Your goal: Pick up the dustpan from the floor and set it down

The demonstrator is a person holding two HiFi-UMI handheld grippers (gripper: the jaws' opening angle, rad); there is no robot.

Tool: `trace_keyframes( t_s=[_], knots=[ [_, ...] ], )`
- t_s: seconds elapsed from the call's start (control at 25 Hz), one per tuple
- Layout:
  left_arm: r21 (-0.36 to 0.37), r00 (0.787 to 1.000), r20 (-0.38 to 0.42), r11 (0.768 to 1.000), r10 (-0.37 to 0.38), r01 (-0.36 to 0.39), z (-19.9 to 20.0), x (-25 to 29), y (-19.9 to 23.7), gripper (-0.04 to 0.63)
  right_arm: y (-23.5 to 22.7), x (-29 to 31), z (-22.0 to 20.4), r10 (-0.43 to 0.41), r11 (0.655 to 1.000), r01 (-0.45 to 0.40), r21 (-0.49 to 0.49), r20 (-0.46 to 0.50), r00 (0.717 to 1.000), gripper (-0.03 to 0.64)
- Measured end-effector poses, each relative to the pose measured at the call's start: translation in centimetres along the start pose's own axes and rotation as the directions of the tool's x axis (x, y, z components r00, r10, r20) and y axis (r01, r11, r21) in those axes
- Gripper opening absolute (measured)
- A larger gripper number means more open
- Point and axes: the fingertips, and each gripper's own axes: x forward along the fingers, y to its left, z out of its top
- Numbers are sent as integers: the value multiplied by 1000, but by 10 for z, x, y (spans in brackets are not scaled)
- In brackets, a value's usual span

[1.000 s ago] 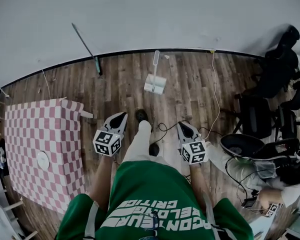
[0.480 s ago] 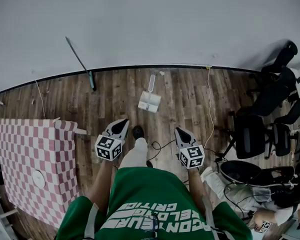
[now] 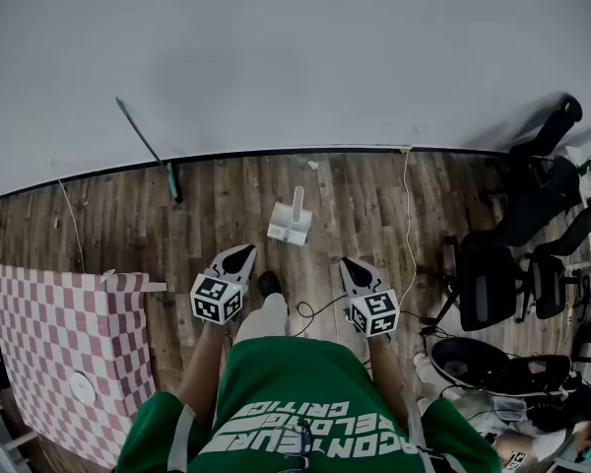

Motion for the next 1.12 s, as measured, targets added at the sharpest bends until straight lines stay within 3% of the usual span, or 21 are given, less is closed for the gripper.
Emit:
trace_keyframes(
  t_s=[0.52,0.84,1.12],
  knots=[
    [-50,1000,11,998,-23,23,22,40,60,3,-9,77,65,16,997,-18,-70,-20,1000,8],
    [-43,998,-39,998,-45,43,19,57,57,3,-17,97,75,18,999,-19,-41,-8,1000,8],
    [-70,998,-53,997,-21,17,12,70,56,3,-21,122,73,72,996,-73,-48,-31,997,8]
  ],
)
